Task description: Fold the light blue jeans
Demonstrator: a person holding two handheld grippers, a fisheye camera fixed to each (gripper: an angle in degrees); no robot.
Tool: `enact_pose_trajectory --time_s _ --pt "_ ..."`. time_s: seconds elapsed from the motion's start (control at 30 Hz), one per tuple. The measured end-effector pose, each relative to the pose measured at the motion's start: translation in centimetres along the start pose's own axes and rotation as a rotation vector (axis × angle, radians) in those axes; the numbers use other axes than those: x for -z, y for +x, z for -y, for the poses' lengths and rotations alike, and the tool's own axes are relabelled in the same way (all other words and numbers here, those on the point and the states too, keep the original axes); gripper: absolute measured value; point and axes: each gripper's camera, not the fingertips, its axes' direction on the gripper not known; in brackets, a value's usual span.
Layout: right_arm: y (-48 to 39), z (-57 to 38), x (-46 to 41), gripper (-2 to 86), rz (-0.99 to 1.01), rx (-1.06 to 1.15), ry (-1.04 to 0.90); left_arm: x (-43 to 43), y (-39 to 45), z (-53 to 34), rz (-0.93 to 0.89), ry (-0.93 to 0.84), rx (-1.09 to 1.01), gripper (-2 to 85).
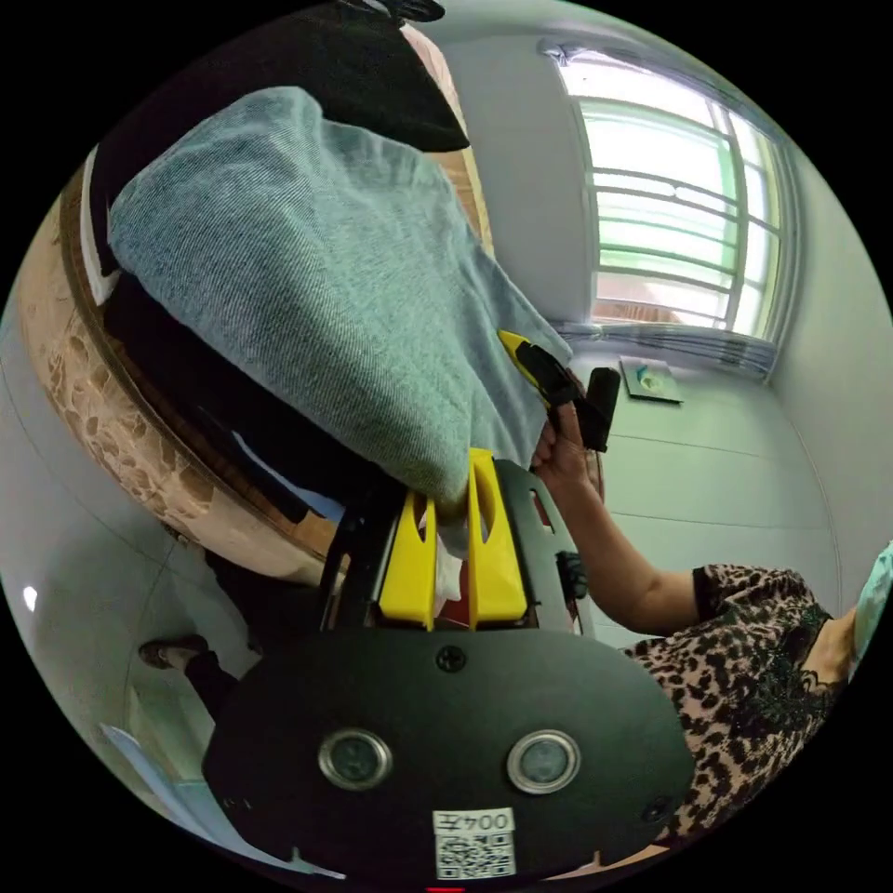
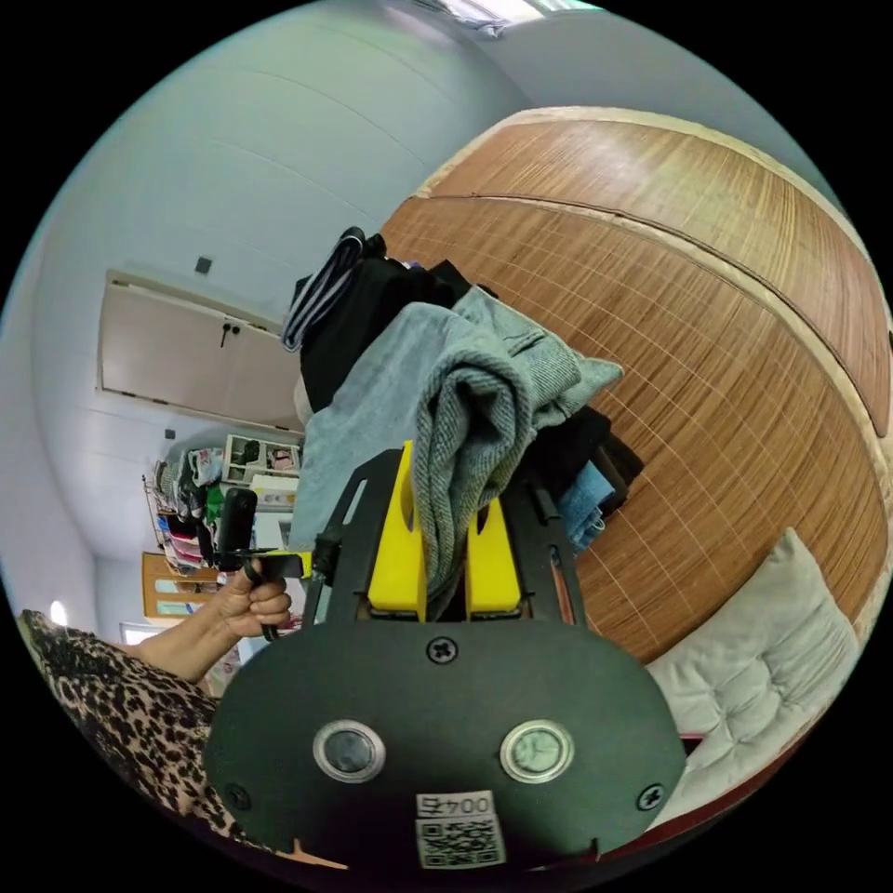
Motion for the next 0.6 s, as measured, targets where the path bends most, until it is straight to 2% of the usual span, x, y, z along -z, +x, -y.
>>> enact_pose_trajectory --time_s 0.1,0.17,0.23,0.3,0.37,0.47,0.53,0.6 --pt "1.7 0.1 -3.3 7.5 0.004 -0.066 -0.077 -2.4 -2.7 0.5 0.049 -0.046 0.086 7.3" --pt "1.4 0.7 -3.2 8.4 0.056 -0.103 -0.093 -2.9 -3.5 0.2 0.017 -0.032 0.13 7.3" --pt "-1.0 1.1 -2.2 9.9 -0.039 -0.051 -0.153 -2.9 -2.7 -0.5 0.0 -0.016 0.12 7.2" --pt "-5.8 0.3 0.4 12.5 -0.317 0.08 -0.19 -3.0 -1.8 -1.3 0.021 -0.004 0.128 7.2" --pt "-10.4 -0.7 2.2 13.0 -0.482 0.209 -0.16 -3.1 -1.1 -2.1 0.019 0.009 0.147 7.2" --pt "-17.7 -1.1 1.1 12.5 -0.506 0.413 -0.176 -3.3 0.0 -3.5 -0.004 0.03 0.159 7.2" --pt "-20.5 -0.3 -2.3 12.5 -0.497 0.486 -0.27 -2.9 1.4 -4.8 0.01 0.039 0.141 6.8" --pt "-21.2 1.0 -8.3 12.7 -0.572 0.502 -0.441 -2.0 2.9 -6.3 0.033 0.05 0.117 6.3"
